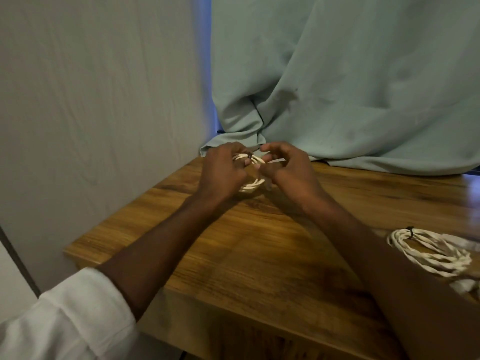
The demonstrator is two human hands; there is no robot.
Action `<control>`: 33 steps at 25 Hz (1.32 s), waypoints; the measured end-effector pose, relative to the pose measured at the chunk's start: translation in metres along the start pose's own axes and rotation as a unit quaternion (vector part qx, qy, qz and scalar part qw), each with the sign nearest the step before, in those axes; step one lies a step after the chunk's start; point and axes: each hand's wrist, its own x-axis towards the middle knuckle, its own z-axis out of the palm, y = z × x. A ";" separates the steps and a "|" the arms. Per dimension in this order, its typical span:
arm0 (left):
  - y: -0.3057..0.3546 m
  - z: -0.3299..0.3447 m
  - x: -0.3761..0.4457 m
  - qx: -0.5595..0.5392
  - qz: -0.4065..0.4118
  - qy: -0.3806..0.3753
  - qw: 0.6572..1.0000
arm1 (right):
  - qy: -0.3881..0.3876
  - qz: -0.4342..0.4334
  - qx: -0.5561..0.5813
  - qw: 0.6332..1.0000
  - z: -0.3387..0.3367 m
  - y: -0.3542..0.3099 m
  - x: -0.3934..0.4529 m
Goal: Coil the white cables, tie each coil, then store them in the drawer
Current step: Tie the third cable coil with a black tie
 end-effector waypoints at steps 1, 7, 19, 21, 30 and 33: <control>0.000 -0.002 0.002 -0.036 -0.038 -0.007 0.999 | 0.003 -0.063 -0.103 0.993 0.002 0.003 -0.002; 0.002 -0.010 0.013 -0.387 -0.386 -0.137 0.826 | -0.019 -0.227 -0.367 0.902 -0.004 0.011 -0.002; -0.001 -0.015 0.015 -0.420 -0.444 -0.212 0.763 | 0.042 -0.230 -0.281 0.931 0.000 0.015 0.001; 0.002 -0.012 0.014 -0.404 -0.437 -0.205 0.777 | 0.014 -0.191 -0.241 0.951 0.003 0.017 0.003; 0.017 -0.002 0.002 -0.291 -0.272 -0.227 0.888 | 0.058 -0.062 -0.041 0.995 0.000 0.013 0.012; 0.019 0.001 0.003 -0.175 -0.124 -0.234 0.948 | 0.079 -0.014 0.025 0.996 -0.001 0.010 0.011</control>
